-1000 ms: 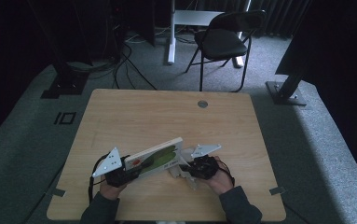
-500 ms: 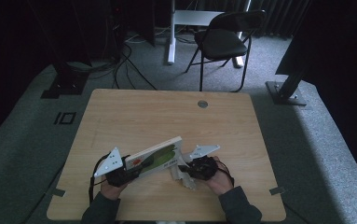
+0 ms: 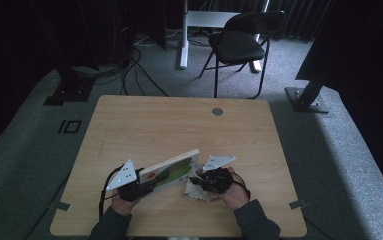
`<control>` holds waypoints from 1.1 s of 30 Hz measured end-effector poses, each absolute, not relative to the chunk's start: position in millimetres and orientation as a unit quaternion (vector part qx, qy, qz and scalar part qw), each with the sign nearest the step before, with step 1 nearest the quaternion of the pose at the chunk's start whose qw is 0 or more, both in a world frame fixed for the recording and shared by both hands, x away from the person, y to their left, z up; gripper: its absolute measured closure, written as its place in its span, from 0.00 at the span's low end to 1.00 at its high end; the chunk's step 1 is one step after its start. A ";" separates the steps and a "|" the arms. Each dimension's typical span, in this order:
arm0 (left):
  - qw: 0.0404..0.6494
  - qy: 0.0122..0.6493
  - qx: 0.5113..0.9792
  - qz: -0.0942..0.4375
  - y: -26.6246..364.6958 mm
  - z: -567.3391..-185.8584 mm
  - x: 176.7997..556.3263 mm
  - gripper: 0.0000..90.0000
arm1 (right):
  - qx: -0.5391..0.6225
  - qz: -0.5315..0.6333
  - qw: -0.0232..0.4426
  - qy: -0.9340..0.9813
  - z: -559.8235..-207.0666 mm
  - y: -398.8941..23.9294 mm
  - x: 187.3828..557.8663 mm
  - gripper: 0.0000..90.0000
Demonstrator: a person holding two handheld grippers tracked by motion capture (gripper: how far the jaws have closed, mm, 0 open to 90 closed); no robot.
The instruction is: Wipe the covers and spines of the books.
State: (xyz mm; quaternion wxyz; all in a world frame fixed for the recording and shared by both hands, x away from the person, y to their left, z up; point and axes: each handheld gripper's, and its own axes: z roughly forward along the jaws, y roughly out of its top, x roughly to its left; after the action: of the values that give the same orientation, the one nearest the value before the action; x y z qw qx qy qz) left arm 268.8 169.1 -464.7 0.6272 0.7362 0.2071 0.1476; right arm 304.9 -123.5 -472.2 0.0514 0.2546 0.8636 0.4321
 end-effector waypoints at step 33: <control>0.606 0.196 0.758 0.140 158.0 -470.9 268.2 0.87 | 0.261 0.496 0.114 0.820 -427.2 -152.6 293.8 0.95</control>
State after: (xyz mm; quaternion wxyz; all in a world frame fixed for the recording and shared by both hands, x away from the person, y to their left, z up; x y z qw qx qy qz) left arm 268.2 158.0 -470.9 0.6061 0.7581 0.1956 0.1400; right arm 293.8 -152.6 -427.2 0.1138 0.2612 0.8202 0.4961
